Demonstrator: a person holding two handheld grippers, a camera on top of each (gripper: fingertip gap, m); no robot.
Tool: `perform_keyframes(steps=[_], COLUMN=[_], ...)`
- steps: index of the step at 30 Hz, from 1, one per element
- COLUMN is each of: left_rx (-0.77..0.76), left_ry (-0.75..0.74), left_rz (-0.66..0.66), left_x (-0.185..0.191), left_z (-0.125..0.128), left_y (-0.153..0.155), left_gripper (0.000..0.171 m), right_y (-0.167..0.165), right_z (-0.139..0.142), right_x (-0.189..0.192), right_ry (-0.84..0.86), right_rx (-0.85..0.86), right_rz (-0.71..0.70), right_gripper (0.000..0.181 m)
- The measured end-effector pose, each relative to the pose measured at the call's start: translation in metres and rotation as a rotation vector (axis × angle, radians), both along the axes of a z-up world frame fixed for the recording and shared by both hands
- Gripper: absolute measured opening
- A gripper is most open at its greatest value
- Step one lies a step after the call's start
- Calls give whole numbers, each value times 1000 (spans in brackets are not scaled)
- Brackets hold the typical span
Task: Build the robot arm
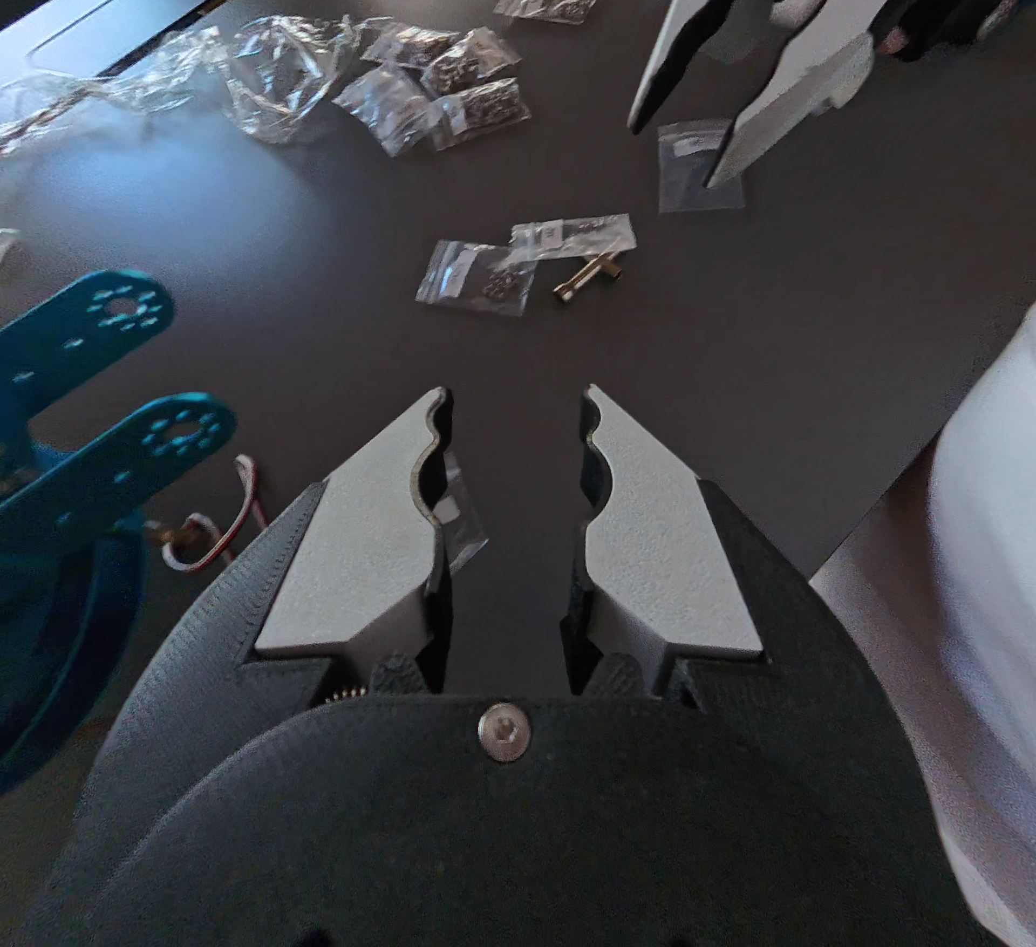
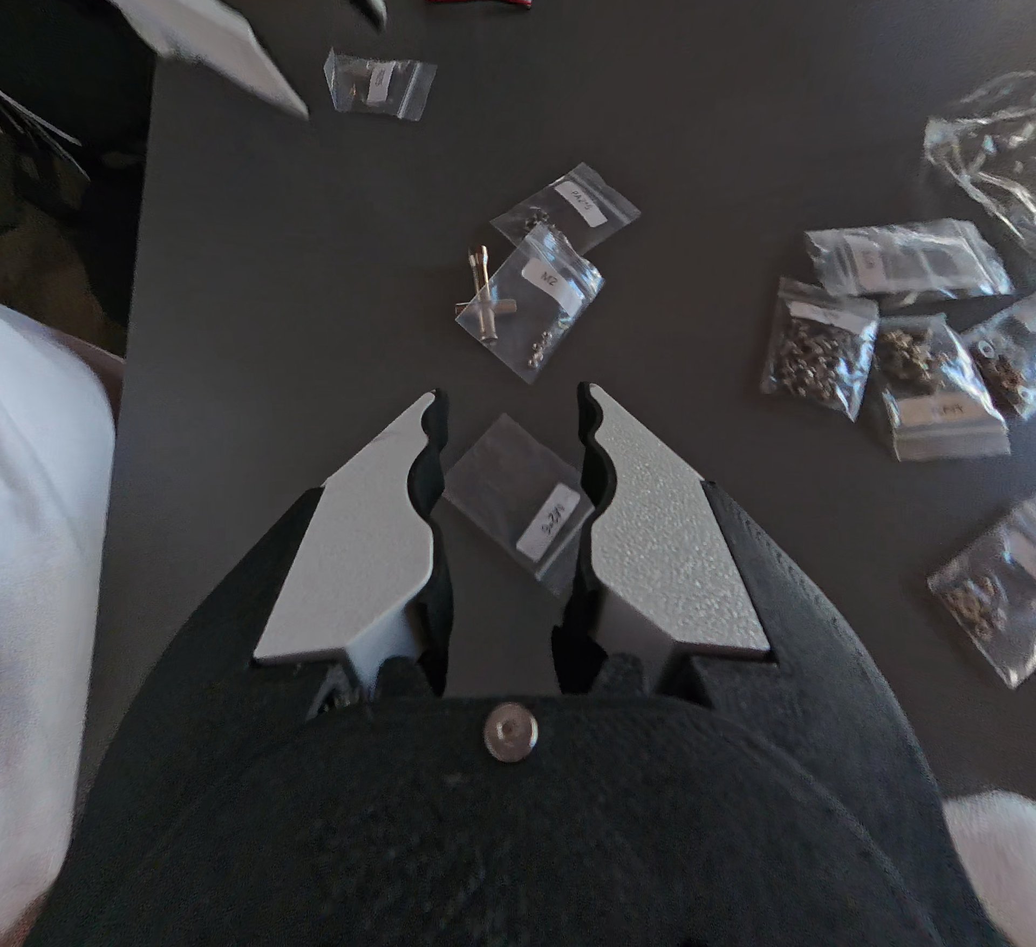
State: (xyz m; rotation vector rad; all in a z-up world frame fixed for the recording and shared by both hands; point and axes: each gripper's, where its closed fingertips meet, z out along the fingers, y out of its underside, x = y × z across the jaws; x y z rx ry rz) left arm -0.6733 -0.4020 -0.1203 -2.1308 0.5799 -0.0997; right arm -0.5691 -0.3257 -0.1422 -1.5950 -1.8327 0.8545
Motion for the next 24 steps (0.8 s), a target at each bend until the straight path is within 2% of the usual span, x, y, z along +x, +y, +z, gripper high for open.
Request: perform_keyframes(steps=[3, 7, 11, 16, 24], left_rx=[-2, -15, -65, -104, -105], left_ry=[56, -9, -78, -43, -75], left_rz=[145, 251, 282, 308, 271], left_x=[-39, -59, -58, -60, -45], left_z=[1, -7, -26, -44, -46], left_y=[-13, -26, -29, -27, -7], left_gripper=[51, 51, 51, 49, 44], right_y=[2, 0, 5, 8, 22], right_z=[-12, -13, -11, -12, -1], right_x=[-15, -26, -29, -27, -1], right_ry=[-38, -33, -15, -14, 16], right_rx=[47, 21, 22, 39, 72], right_rz=[9, 10, -14, -27, -103], right_gripper=[50, 50, 49, 48, 46])
